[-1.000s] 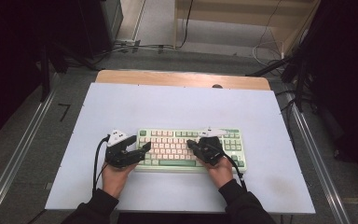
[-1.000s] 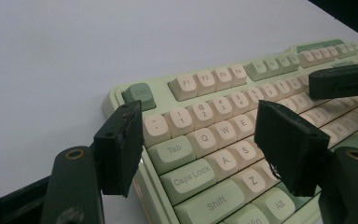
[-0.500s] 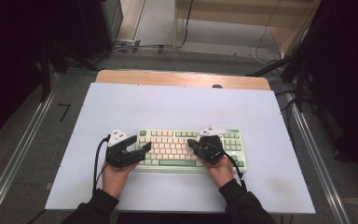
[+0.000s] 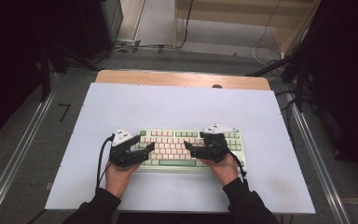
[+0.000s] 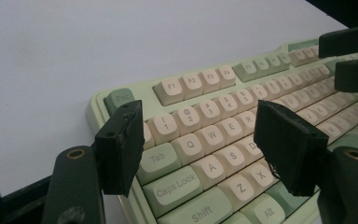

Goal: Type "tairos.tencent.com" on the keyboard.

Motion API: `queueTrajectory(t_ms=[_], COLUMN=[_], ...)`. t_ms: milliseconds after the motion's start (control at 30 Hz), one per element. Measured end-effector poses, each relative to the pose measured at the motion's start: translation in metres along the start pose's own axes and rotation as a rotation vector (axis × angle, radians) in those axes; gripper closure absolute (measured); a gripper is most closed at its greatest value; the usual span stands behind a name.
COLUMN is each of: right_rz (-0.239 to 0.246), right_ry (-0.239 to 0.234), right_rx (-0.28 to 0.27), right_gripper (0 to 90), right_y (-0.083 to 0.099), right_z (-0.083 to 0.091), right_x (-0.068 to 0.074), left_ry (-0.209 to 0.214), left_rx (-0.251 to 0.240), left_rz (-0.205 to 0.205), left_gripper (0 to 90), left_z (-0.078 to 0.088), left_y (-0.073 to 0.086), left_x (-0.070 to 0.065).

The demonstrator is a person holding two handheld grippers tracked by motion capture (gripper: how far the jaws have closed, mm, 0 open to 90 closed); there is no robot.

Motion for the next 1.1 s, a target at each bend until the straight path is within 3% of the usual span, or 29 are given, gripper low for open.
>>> queueTrajectory(t_ms=[133,400,500,567,600,700,867,1100], right_rz=[-0.003,-0.008,-0.007,-0.011,-0.011,-0.013,-0.024,-0.022], right_ry=[0.02,0.015,0.013,0.014,0.014,0.015,0.019,0.018], right_rx=[-0.009,-0.031,-0.028,-0.032,-0.032,-0.04,-0.04,-0.036], right_gripper=[15.4,15.0,15.0,15.1,15.1,15.2,15.3,15.4], right_y=[-0.001,-0.002,-0.001,-0.002,-0.002,-0.002,-0.002,-0.002], right_z=[0.004,0.012,0.013,0.014,0.014,0.015,0.016,0.016], right_x=[-0.002,-0.003,-0.003,-0.003,-0.003,-0.004,-0.006,-0.005], left_ry=[0.002,0.005,0.043,0.064,0.073,0.085,0.084,0.077], left_rx=[-0.002,-0.002,0.003,0.001,-0.002,0.005,0.068,0.109], left_rz=[-0.01,-0.027,-0.034,-0.044,-0.049,-0.06,-0.081,-0.088], left_gripper=[33.6,37.1,45.7,64.9,64.9,89.8,90.0,90.0], left_z=[-0.001,-0.003,-0.006,-0.007,-0.008,-0.013,-0.027,-0.041], left_y=[0.0,-0.001,-0.004,-0.005,-0.006,-0.009,-0.008,-0.01], left_x=[-0.003,-0.01,-0.013,-0.016,-0.018,-0.022,-0.028,-0.034])
Point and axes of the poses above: each handheld gripper's, and its own axes: z roughly backward along the jaws, y roughly out of its underside, x roughly to its left, the point moved 1 cm from there along -z, roughly forward along the jaws, and after that the axes turned 13 degrees about z, right-handed, at the moved point
